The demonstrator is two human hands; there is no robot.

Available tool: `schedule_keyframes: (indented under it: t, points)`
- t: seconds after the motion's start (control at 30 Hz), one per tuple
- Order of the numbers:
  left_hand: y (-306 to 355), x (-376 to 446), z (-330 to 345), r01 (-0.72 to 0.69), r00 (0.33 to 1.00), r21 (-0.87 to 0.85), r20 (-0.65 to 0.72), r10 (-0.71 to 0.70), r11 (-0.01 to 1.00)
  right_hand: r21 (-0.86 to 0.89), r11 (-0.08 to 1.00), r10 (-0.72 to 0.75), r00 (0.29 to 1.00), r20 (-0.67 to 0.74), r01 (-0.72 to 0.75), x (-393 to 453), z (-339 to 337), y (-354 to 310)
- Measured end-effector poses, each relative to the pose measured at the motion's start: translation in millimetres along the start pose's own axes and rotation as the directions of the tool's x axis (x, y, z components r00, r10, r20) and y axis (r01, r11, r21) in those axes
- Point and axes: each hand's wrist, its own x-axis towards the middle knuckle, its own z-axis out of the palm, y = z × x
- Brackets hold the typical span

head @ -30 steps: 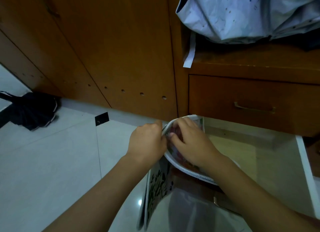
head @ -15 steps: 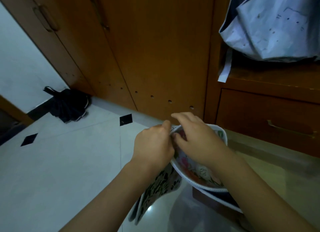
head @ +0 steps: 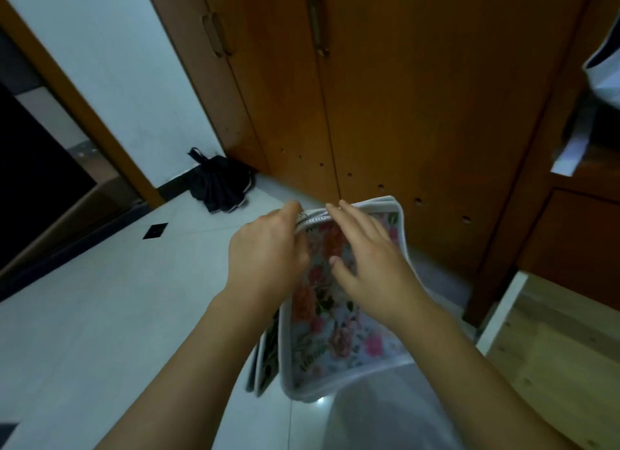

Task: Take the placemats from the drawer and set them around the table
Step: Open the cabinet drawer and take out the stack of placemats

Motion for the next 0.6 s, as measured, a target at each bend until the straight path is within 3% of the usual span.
schedule_keyframes:
  t: [0.37, 0.6]
  points:
    - [-17.7, -23.8, 14.1, -0.059, 0.998, 0.071, 0.037, 0.056, 0.996, 0.067, 0.998, 0.004, 0.996, 0.091, -0.01, -1.7, 44.5, -6.4]
    - [26.2, -12.9, 42.1, -0.119, 0.989, -0.015, 0.085, 0.12, 0.993, 0.119, 0.985, 0.118, 0.989, 0.088, -0.128, -9.6, 27.7, 22.3]
